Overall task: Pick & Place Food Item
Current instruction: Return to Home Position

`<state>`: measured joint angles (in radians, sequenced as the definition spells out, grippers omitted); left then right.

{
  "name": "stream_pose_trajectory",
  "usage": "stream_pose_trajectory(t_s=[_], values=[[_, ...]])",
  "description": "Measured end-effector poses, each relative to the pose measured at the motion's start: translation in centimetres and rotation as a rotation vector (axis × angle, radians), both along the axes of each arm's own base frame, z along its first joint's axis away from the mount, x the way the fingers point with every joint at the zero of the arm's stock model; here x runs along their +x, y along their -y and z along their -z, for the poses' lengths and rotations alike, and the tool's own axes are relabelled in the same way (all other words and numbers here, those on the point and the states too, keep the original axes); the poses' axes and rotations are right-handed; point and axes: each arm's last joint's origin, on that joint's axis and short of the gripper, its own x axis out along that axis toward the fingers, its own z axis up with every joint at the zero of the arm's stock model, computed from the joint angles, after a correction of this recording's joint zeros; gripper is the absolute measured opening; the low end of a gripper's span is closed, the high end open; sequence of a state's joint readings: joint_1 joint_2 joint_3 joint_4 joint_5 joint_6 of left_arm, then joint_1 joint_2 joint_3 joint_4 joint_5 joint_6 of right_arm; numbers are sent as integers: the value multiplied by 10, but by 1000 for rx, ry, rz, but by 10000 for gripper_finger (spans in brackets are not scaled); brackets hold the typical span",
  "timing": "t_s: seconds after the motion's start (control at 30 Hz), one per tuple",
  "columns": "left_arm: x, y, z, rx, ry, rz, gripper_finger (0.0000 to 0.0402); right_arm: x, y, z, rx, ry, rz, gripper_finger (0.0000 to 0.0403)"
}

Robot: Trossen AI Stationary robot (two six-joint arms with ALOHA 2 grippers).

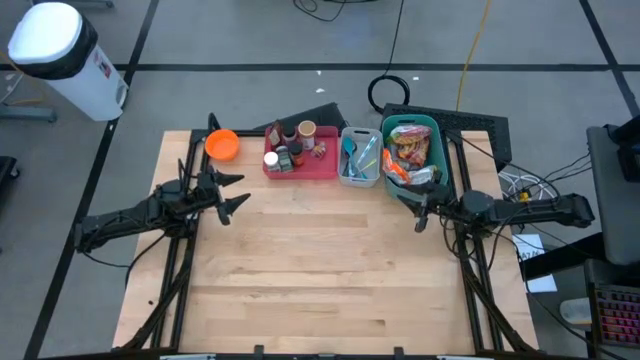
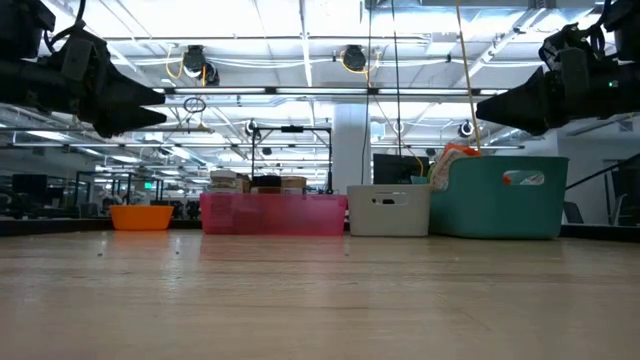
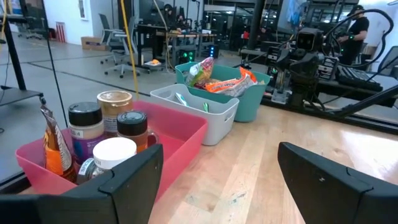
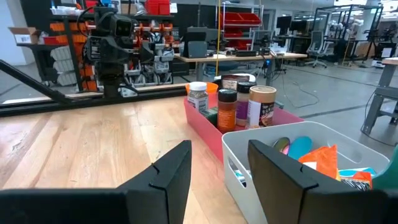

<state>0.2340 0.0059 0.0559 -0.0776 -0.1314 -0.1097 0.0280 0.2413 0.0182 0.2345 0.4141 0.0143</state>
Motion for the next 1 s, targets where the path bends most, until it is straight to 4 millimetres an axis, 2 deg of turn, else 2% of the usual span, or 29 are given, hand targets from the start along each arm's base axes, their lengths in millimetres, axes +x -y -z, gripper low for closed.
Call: stream_pose_trajectory(t_s=[0.83,1.0], values=[[0,0,0,2,-1,0,317,0,0,0,0,0,0,149],[0,0,0,1,-1,0,325,0,0,0,0,0,0,151]])
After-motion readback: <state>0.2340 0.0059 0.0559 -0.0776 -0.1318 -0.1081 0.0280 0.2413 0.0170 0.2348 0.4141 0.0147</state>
